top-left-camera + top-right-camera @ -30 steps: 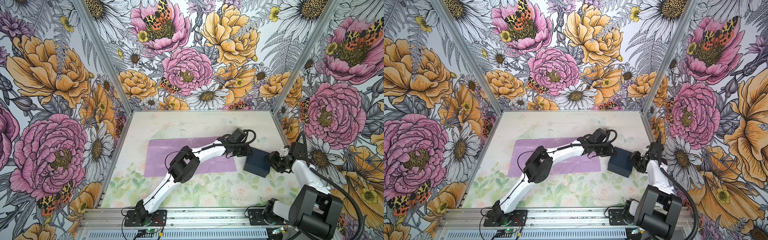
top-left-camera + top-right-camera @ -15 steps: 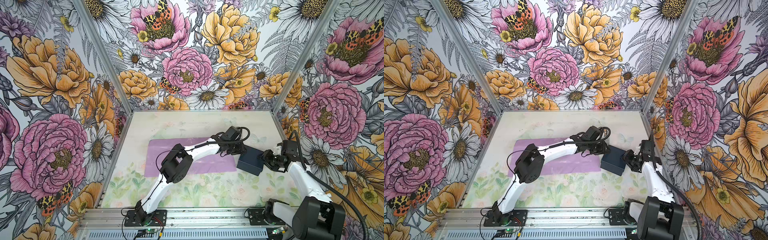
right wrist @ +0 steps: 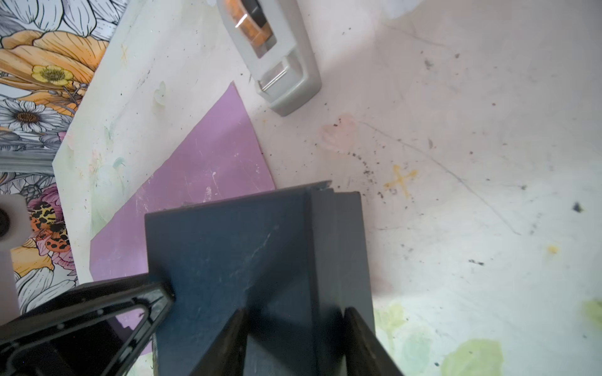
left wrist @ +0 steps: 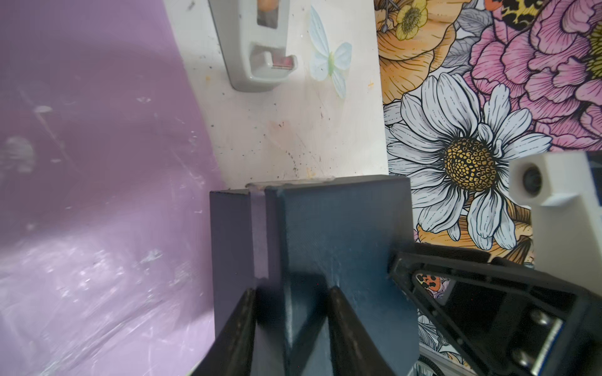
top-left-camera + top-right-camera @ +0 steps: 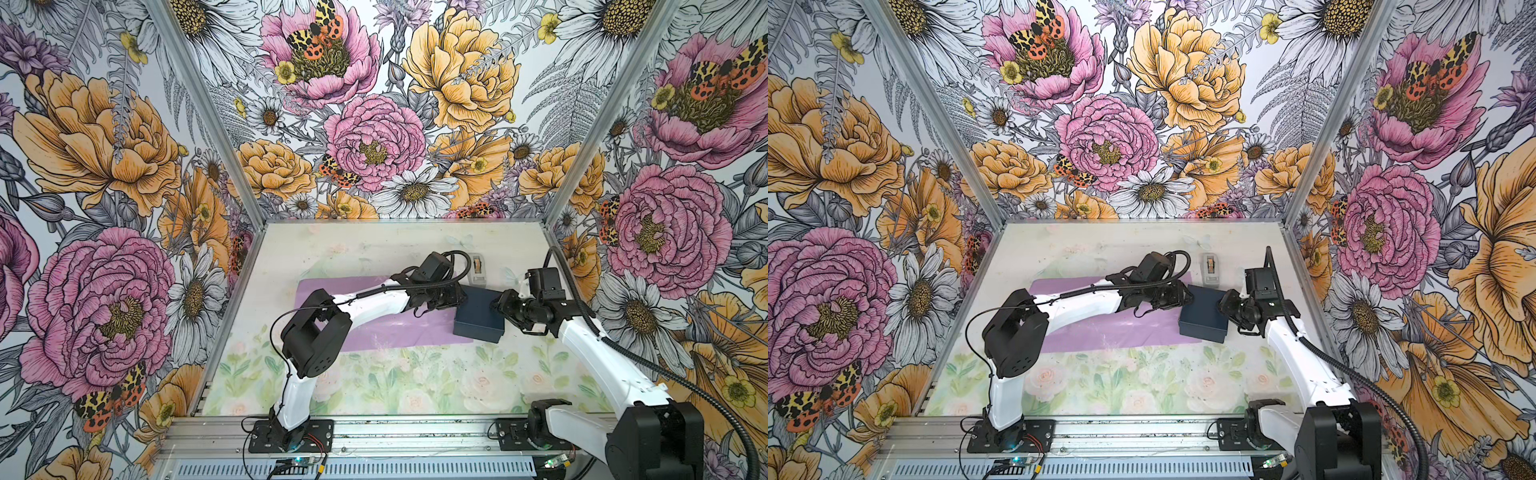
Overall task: Wrap the gift box in paper
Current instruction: 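Carry the navy box with both grippers onto the paper's center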
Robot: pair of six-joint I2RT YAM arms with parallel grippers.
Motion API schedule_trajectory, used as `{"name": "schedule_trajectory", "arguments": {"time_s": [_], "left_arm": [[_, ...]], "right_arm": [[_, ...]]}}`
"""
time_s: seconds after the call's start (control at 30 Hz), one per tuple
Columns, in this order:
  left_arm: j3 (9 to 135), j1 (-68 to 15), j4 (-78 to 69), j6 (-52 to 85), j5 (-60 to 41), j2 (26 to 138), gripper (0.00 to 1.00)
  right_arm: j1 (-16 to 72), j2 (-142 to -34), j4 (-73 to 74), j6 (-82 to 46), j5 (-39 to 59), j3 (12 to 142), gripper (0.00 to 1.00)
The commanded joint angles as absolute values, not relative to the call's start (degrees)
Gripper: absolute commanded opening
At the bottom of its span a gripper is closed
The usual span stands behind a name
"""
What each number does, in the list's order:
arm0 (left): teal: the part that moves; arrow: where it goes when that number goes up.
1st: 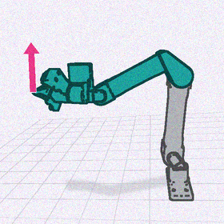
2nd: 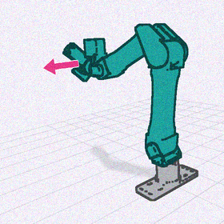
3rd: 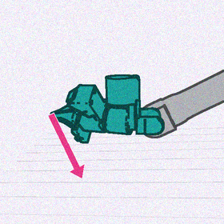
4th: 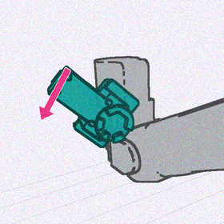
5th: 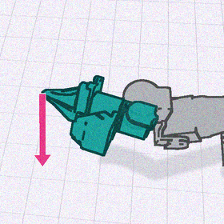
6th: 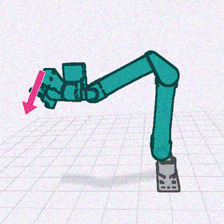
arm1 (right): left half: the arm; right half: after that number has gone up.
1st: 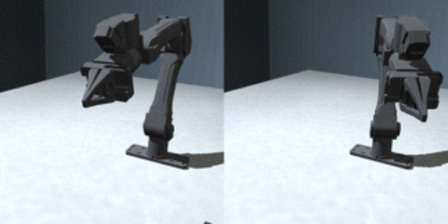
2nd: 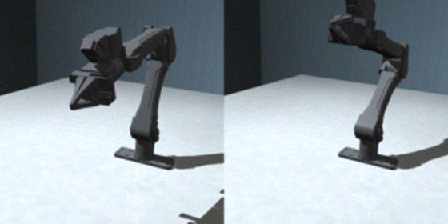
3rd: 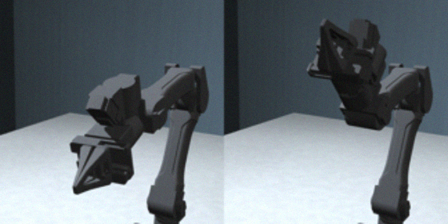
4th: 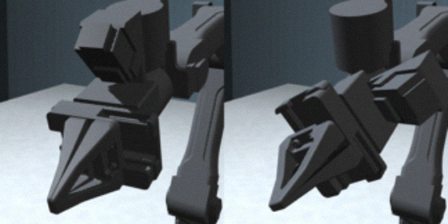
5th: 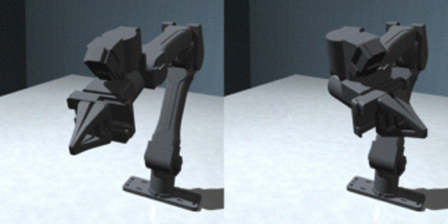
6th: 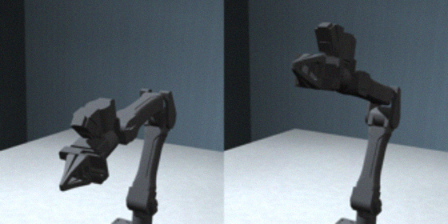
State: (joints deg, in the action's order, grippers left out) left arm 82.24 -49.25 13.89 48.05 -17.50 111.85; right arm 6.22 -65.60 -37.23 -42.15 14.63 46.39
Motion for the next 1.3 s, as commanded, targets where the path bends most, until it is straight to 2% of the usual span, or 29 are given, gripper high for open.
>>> {"name": "schedule_trajectory", "arguments": {"time_s": [0.0, 0.2, 0.5, 0.8, 1.13, 1.17, 1.27], "left_arm": [[78.2, -49.3, 8.4, 47.1, -19.2, 106.1, 0.37], [67.5, -45.2, 7.6, 46.1, -18.1, 96.4, 0.37], [55.6, -37.6, 7.9, 44.0, -17.9, 85.6, 0.37], [46.4, -26.6, 9.1, 40.9, -18.0, 77.8, 0.37], [43.6, -17.0, 9.7, 38.4, -21.5, 77.9, 0.38], [43.6, -16.5, 10.2, 38.1, -21.6, 78.1, 0.39], [43.7, -14.9, 12.4, 37.3, -21.1, 78.2, 0.53]], "right_arm": [[12.7, -67.7, -31.9, -46.8, 11.4, 48.9, 0.48], [24.0, -73.6, -28.3, -50.9, 5.0, 52.3, 0.48], [36.0, -86.5, -24.2, -53.4, -1.0, 62.5, 0.48], [42.6, -98.4, -22.3, -53.4, -4.1, 74.1, 0.47], [44.0, -103.2, -22.2, -54.3, -3.4, 78.6, 0.48], [44.0, -103.4, -22.3, -54.4, -3.0, 78.6, 0.5], [43.6, -103.1, -23.0, -54.5, -2.8, 77.8, 0.6]]}}
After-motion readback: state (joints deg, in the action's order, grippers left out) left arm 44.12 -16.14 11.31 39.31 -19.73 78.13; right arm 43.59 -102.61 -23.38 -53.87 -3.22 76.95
